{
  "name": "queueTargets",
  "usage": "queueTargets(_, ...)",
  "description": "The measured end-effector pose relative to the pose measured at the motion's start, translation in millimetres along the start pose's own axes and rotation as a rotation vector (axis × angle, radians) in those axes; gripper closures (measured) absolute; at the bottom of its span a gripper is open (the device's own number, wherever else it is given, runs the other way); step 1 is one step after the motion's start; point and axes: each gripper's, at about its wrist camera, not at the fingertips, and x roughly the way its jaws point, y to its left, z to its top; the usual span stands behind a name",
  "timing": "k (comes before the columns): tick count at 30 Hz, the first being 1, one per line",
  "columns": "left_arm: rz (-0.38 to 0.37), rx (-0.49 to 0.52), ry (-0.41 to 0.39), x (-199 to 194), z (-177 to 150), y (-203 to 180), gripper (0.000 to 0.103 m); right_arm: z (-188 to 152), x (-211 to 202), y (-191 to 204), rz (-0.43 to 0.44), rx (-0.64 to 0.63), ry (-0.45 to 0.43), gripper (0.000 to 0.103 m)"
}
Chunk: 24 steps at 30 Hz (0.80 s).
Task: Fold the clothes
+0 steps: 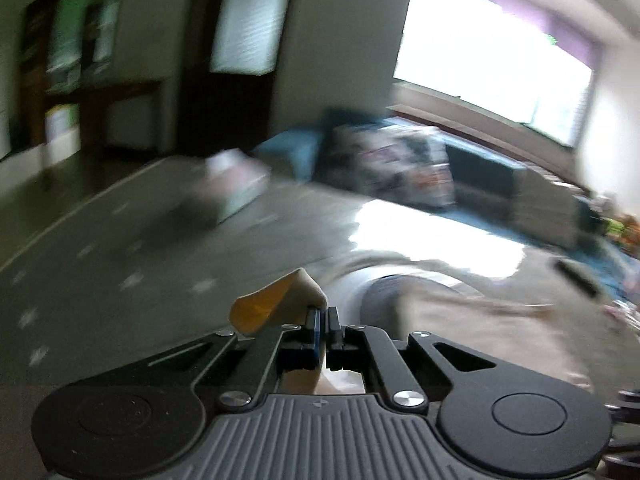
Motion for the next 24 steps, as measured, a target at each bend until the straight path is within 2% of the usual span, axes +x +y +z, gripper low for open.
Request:
queueTargets(4,-0.155,0.077,-0.031,-15,13,-53,0.101,-9,-13,-17,-0.048,0.045,-0.019,0.082)
queueTargets(9,-0.331,0.175,-0.036,-24,13,-118,0.101,-22,-34,-38,-0.106,0.104,-0.05,0.082)
queueTargets(14,-0.468,0.271,0.031,-16,-7,-174,0.101,-41,-54,-62,-0.169,0.187,-0.069,0.082)
queueTargets(17,-0.521,0.322,0.092,-5,-29,-199,0.1,-54,-63,-74,-0.201,0.233,-0.07,0.082)
queueTargets(19,-0.525,0.356,0.119,3,-43,-213,0.1,-59,-67,-79,-0.214,0.255,-0.069,0.082)
queueTargets(24,-0.588,0.41,0.217,16,-76,-221,0.097,-68,-73,-88,-0.239,0.311,-0.073,0.082)
